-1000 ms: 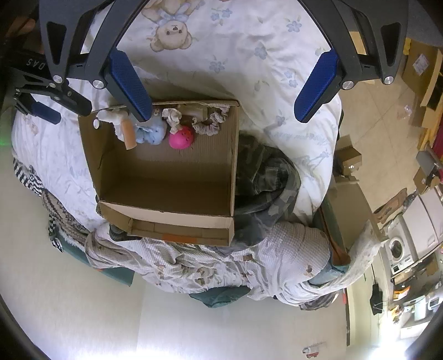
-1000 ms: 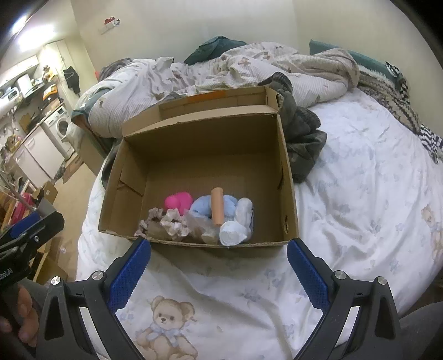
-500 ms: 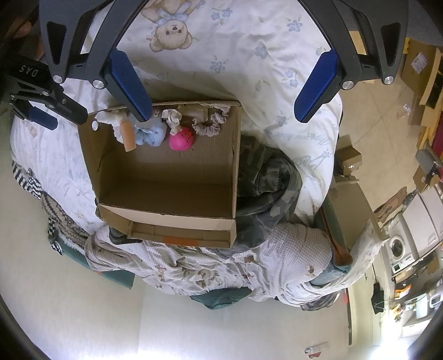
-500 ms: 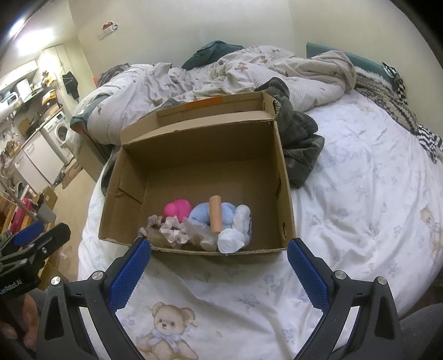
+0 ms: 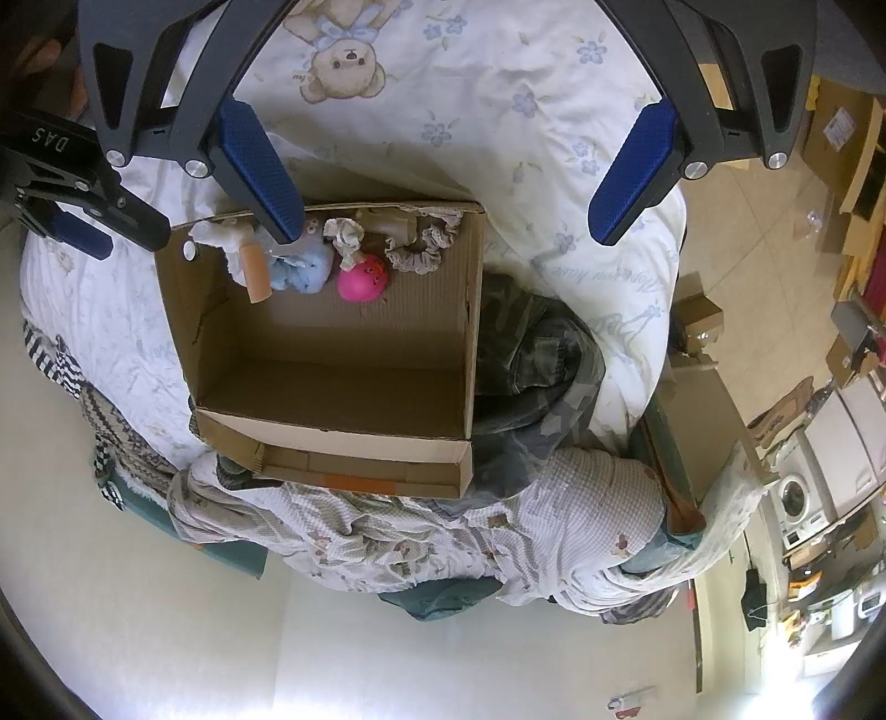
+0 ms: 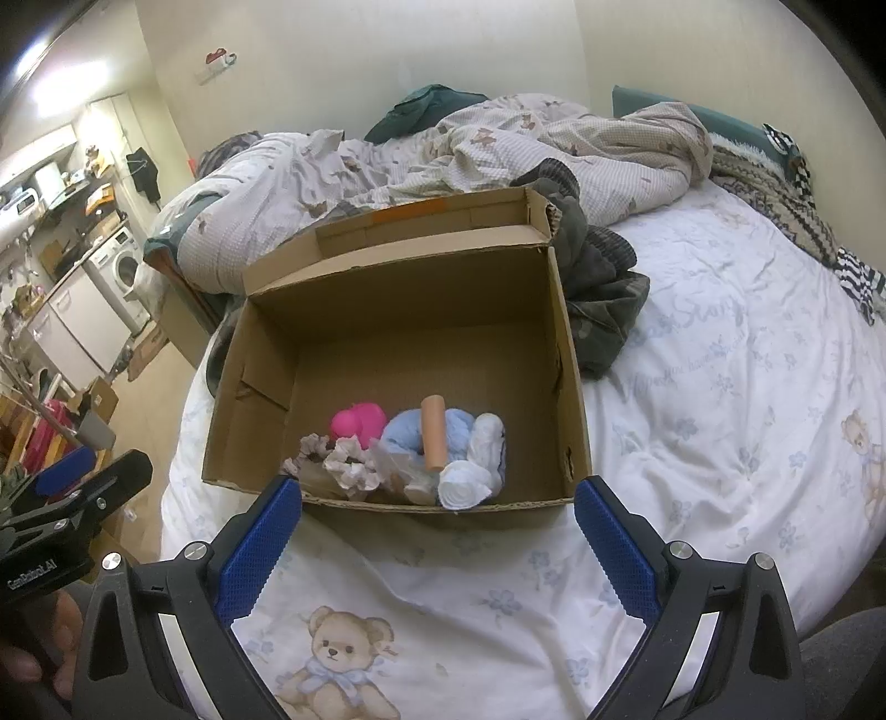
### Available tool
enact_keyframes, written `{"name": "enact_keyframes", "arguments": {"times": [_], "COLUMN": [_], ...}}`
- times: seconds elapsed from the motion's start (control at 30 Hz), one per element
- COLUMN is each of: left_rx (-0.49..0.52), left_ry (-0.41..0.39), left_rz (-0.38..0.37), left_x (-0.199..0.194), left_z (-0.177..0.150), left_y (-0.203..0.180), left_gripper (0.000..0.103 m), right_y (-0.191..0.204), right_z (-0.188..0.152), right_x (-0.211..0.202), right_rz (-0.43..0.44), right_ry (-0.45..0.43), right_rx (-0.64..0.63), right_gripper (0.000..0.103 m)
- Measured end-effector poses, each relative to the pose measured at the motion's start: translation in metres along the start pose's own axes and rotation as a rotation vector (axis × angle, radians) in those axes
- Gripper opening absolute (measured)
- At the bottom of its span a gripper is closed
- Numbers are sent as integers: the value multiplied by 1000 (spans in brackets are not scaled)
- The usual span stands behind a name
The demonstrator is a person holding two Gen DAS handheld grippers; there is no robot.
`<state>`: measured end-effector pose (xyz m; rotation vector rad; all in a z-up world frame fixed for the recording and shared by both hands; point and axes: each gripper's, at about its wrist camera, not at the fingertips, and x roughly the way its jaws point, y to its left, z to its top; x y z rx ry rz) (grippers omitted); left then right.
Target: Organize soft objects
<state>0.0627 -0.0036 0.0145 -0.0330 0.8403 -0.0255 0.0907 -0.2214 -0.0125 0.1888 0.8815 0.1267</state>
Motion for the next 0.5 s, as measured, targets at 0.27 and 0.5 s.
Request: {"name": "enact_keyframes", "arguments": {"times": [0.27, 0.5], "left_rx": [1, 9], "left_ry": [6, 9], "left_rz": [-4, -5], "left_x": [1, 6], "left_z": [0, -6], "left_y": [0, -5], "left_gripper": [102, 102], "right_y": [1, 4], "right_z": [1, 2], "right_x": [-1, -3], "right_rz": [0, 2], "right_ry": [-4, -9], "right_rx": [-4, -7], "right_gripper": [103, 103]}}
